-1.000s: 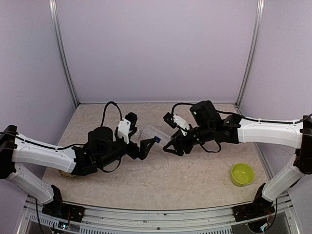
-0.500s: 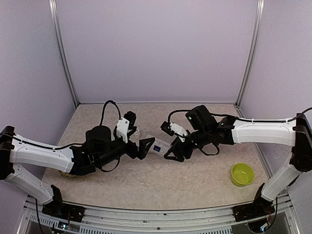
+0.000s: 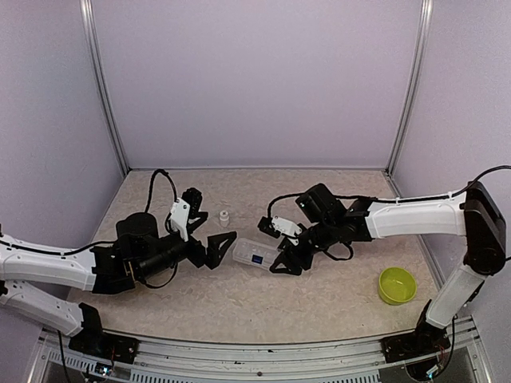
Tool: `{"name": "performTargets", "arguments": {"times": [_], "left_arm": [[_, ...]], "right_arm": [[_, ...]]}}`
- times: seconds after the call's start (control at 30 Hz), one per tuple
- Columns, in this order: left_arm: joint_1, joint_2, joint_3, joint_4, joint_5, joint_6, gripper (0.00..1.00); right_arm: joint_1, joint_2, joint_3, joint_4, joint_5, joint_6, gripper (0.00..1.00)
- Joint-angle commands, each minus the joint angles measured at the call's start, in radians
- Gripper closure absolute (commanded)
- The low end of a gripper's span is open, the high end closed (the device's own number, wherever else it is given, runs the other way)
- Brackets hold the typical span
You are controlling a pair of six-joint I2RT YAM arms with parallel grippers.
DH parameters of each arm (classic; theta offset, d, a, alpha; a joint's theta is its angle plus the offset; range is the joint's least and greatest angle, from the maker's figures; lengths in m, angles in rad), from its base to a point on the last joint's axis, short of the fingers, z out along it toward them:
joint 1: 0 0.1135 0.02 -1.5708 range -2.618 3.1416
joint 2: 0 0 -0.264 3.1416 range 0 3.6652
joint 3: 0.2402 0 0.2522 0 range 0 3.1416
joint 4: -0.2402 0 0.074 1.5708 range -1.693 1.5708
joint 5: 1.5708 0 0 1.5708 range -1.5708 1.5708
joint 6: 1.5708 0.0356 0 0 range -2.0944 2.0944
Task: Sort the pills into containers
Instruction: Place the pill container at the center of the board.
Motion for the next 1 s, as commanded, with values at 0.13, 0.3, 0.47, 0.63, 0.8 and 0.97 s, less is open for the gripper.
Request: {"name": "performTargets", "arguments": {"times": [0.13, 0.3, 0.47, 0.63, 0.8, 0.97], "left_arm": [[-0.005, -0.07, -0.056, -0.066, 0.064, -0.04, 0.01], [-0.005, -0.073, -0.076, -0.078, 0.075, -0.043, 0.01], [-0.005, -0.065, -0.077, -0.075, 0.092, -0.042, 0.01], [-0.005, -0.053, -0.077, -0.065, 0.104, -0.043, 0.01], [-0.005, -0.041, -0.08, -0.047, 0.114, -0.046, 0.01], [-0.005, -0.027, -0.081, -0.043, 0.124, -0.051, 0.01]], "right_arm": [[0.007, 0.07, -0.033, 0.037, 0.018, -0.049, 0.37], [0.007, 0.079, -0.066, 0.1, 0.02, -0.053, 0.37], [0.006, 0.119, -0.078, 0.106, 0.051, -0.07, 0.37], [0.01, 0.158, -0.076, 0.107, 0.066, -0.071, 0.36], [0.013, 0.178, -0.084, 0.114, 0.095, -0.076, 0.35], [0.019, 0.191, -0.087, 0.114, 0.115, -0.083, 0.31]]}}
